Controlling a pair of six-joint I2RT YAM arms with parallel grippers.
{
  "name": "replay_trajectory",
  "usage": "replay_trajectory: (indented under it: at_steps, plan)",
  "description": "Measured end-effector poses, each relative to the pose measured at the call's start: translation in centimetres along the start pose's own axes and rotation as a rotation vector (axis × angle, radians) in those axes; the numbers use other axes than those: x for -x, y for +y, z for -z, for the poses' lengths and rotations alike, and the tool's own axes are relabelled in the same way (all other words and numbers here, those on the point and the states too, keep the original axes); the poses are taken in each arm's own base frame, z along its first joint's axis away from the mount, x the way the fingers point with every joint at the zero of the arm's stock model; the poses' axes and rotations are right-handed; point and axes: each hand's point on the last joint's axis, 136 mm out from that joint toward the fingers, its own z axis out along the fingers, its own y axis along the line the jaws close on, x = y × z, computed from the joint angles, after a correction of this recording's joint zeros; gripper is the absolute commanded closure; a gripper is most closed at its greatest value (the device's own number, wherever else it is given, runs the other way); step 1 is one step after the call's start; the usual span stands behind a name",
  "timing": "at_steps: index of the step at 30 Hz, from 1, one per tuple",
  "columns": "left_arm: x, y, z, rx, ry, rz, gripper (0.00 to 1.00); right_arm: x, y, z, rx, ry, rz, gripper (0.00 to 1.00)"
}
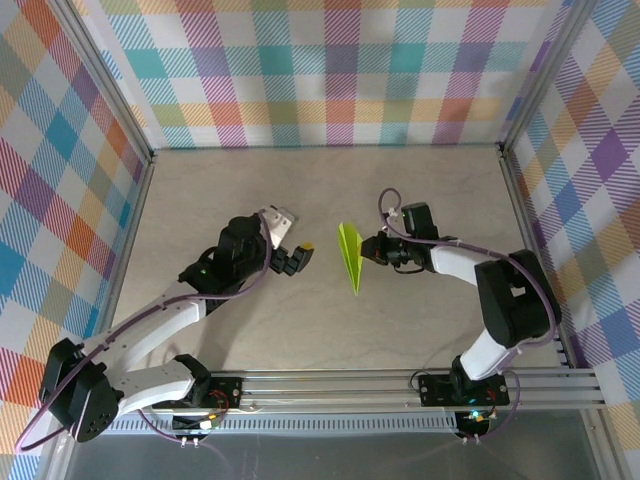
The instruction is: Fold a paper plane with a square sheet of paper (fold left side to right side)
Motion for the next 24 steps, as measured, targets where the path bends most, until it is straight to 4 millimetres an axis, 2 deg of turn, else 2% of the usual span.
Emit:
replay_trajectory:
  at_steps: [8, 10, 15, 19, 24]
  plan:
    - [-5.1, -0.2, -1.4, 0.011, 0.072, -0.073, 0.00, -1.2, -3.4, -2.2, -0.038, 0.055, -0.048, 1.00]
    - [-5.1, -0.1, -1.5, 0.020, 0.070, -0.081, 0.00, -1.3, -3.7, -2.4, -0.045, 0.062, -0.045, 0.99]
    - [-4.4, 0.3, -1.5, 0.040, 0.043, -0.098, 0.00, -1.3, -3.9, -2.5, -0.046, 0.065, -0.031, 0.91]
    - [-4.4, 0.3, -1.5, 0.041, 0.043, -0.102, 0.00, -1.3, -3.8, -2.5, -0.041, 0.065, -0.014, 0.80]
    - [-4.4, 0.3, -1.5, 0.041, 0.043, -0.102, 0.00, -1.3, -3.8, -2.5, -0.042, 0.066, 0.000, 0.72]
